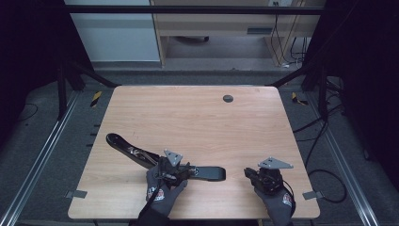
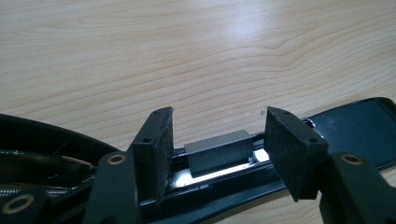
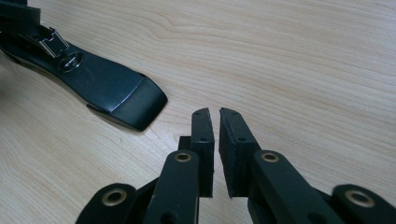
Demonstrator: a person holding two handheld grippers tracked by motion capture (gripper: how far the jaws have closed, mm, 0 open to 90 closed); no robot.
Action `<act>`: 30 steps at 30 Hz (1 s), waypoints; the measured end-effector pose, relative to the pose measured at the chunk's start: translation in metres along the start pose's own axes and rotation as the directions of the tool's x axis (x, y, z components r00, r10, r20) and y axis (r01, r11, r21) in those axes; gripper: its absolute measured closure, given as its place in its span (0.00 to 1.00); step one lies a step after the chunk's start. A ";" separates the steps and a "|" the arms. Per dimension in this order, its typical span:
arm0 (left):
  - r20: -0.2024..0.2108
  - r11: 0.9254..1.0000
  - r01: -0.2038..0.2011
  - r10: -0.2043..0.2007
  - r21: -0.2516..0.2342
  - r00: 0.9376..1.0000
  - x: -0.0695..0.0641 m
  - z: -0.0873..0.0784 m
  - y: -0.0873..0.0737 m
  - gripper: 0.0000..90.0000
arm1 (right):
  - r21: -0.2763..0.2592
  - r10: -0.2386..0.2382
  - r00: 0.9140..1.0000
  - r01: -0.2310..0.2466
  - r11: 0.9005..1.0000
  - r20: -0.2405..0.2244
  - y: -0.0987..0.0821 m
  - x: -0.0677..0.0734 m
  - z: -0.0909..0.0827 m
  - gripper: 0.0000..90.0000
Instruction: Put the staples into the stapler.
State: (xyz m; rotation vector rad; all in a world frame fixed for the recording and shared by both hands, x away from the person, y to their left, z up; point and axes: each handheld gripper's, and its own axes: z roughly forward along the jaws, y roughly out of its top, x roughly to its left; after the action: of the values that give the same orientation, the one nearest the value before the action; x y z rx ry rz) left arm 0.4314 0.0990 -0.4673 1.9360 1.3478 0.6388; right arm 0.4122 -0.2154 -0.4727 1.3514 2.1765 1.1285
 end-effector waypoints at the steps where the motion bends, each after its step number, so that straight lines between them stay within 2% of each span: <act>1: 0.001 1.000 0.000 0.000 -0.002 1.000 0.000 0.000 0.000 0.47 | 0.000 0.002 1.000 -0.002 1.000 0.000 0.000 0.000 0.000 0.94; 5: 0.002 1.000 -0.006 0.006 -0.011 1.000 -0.001 -0.001 -0.001 0.50 | 0.001 0.004 1.000 -0.004 1.000 0.001 0.000 0.000 0.000 0.94; 8: -0.003 1.000 -0.002 0.002 -0.012 1.000 0.000 -0.002 0.000 0.61 | 0.000 0.004 1.000 -0.004 1.000 0.001 0.000 0.000 0.000 0.94; 17: 0.013 1.000 -0.003 0.003 -0.005 1.000 0.002 -0.004 0.002 0.61 | -0.001 0.001 1.000 -0.001 1.000 -0.001 0.000 0.000 0.000 0.94; 18: 0.010 1.000 0.010 -0.010 -0.002 1.000 0.002 -0.006 0.004 0.74 | -0.002 0.000 1.000 0.000 1.000 -0.001 0.000 0.000 0.000 0.94; 19: 0.004 1.000 0.009 -0.009 0.006 1.000 0.002 -0.009 0.006 0.80 | -0.001 0.000 1.000 0.000 1.000 0.000 0.000 0.000 0.000 0.94; 20: 0.016 1.000 0.002 -0.002 0.011 1.000 0.003 -0.013 0.009 0.80 | 0.000 0.000 1.000 0.000 1.000 -0.001 0.000 0.000 0.000 0.94; 25: 0.020 1.000 -0.003 0.003 -0.002 1.000 0.002 -0.016 0.013 0.77 | 0.000 0.001 1.000 -0.001 1.000 -0.001 0.000 0.000 0.000 0.94; 28: 0.034 1.000 0.006 -0.006 -0.012 0.999 0.000 -0.013 0.011 0.65 | 0.000 0.000 1.000 0.000 1.000 -0.001 0.000 0.000 0.000 0.94; 30: 0.031 1.000 0.000 0.000 -0.014 1.000 -0.002 -0.010 0.009 0.61 | 0.000 0.000 1.000 0.000 1.000 -0.001 0.000 0.000 0.000 0.94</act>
State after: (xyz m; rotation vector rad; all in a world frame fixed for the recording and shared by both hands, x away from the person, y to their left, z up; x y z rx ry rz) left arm 0.4285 0.0979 -0.4540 1.9271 1.3213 0.6146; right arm 0.4123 -0.2157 -0.4729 1.3514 2.1771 1.1301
